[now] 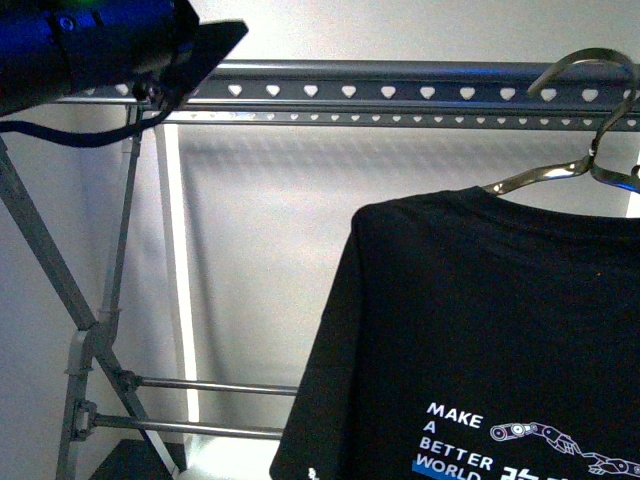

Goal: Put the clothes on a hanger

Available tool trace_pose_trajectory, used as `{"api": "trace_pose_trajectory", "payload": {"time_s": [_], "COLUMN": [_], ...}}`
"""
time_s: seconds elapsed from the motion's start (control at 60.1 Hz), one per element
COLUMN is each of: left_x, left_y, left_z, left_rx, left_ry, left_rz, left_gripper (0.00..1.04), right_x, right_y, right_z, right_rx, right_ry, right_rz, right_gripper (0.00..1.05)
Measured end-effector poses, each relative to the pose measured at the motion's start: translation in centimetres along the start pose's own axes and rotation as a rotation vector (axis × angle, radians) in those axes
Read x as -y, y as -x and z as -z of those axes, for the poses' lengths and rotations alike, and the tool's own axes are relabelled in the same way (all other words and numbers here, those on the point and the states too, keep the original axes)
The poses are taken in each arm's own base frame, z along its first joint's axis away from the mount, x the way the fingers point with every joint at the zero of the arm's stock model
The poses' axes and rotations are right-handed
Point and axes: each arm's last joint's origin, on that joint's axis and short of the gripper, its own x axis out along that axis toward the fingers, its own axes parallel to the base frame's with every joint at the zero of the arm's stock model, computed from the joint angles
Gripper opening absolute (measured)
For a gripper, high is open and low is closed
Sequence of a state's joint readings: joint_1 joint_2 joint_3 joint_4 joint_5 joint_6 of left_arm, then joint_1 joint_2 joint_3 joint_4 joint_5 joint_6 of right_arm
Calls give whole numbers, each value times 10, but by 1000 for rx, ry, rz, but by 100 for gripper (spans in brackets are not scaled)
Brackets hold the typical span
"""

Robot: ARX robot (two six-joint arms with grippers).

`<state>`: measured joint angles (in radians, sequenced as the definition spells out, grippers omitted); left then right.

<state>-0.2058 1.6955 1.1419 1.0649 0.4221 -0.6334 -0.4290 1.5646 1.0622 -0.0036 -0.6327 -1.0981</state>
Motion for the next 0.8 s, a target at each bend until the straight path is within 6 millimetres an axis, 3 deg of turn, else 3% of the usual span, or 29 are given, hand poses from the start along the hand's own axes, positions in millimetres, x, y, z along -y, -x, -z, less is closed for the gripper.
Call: {"api": "trace_pose_trajectory", "payload": {"time_s": [0.2, 0.233, 0.316, 0.433, 0.699, 0.799], "left_x": [-11, -10, -2, 18, 22, 25], "left_y": [0, 1, 37, 100, 168, 184], "left_z": [7, 6, 8, 12, 38, 42], "left_rx": [-9, -35, -202, -256, -310, -310], "left_ry": [-39, -105, -341, -493, -525, -531], "left_rz": [-190, -388, -716, -749, -752, -754], "left_gripper": [98, 91, 73, 46, 3, 4], "right_x": [-7, -6, -4, 10, 45, 58], "right_y": [22, 30, 42, 53, 50, 44], "right_z": [-20, -26, -37, -43, -59, -63], "right_rx": [-65, -63, -69, -91, -49, -29], "right_ry": [-218, -262, -375, -591, -815, -910], "right_rz": [3, 5, -25, -66, -55, -58], "right_gripper": [7, 7, 6, 6, 6, 6]}}
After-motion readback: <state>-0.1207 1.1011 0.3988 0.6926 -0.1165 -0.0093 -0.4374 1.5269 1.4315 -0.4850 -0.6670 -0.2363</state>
